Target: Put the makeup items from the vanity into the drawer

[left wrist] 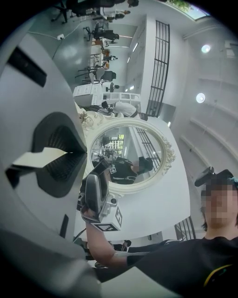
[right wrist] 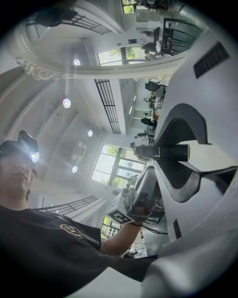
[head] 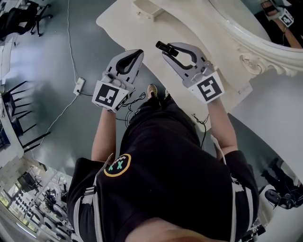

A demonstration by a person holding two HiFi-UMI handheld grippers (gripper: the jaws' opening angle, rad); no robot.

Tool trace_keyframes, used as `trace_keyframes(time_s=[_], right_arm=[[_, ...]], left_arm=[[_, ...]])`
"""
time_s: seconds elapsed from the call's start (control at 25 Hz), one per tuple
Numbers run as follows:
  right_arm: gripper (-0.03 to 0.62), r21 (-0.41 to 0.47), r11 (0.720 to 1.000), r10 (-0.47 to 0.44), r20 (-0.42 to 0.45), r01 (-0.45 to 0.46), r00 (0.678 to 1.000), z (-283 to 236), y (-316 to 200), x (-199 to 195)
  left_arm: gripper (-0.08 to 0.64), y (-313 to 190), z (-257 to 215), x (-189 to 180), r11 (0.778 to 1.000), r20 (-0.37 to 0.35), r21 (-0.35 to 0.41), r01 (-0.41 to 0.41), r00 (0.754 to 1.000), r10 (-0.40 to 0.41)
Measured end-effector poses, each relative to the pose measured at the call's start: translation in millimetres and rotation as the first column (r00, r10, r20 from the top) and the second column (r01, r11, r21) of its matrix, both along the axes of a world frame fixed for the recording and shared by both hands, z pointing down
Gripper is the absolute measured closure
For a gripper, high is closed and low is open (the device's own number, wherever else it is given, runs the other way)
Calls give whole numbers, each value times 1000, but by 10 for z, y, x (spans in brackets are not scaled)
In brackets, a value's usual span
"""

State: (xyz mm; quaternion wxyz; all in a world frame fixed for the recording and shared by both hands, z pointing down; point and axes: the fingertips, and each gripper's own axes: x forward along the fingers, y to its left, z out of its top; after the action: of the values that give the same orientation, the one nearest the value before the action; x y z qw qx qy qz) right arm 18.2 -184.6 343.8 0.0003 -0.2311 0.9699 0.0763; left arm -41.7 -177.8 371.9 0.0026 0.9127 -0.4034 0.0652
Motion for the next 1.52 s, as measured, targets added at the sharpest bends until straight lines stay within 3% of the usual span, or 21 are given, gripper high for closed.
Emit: trace_keyframes(time_s=[0.36, 0.56, 0.64, 0.8, 1.04, 1.2, 1.4, 1.52], right_arm=[[474, -2, 1000, -25, -10, 25, 1000, 46, -4, 20], [474, -28, 1000, 9, -18, -9, 1000, 124, -71, -32], [474, -38, 999, 36, -43, -37, 998, 235, -357, -308], [474, -47, 993, 108, -75, -112, 991, 529, -1359, -1404], [474, -50, 975, 210, -130, -218, 969, 588, -2966, -2540], [474, -50, 965, 250, -132, -259, 959, 688, -3475, -2737], [474, -34, 953, 291, -188, -302, 938, 762, -3705, -2804], [474, -37, 950, 293, -226, -309, 929, 879, -3879, -2790]], left_arm=[[540, -41, -6, 18, 1000, 33, 3, 0, 999, 0], [540, -143, 45, -78, 1000, 26, 6, -29, 999, 29], [540, -446, 131, -383, 999, 10, 4, -49, 999, 49], [540, -1486, 475, -1491, 994, -17, -9, -106, 994, 106], [540, -3190, 550, -2554, 978, -23, -15, -209, 978, 209], [540, -3705, 607, -2732, 972, -43, -34, -232, 972, 230], [540, -3846, 635, -2807, 951, -52, -9, -310, 950, 309], [540, -3957, 661, -2813, 951, -56, -23, -309, 950, 307]])
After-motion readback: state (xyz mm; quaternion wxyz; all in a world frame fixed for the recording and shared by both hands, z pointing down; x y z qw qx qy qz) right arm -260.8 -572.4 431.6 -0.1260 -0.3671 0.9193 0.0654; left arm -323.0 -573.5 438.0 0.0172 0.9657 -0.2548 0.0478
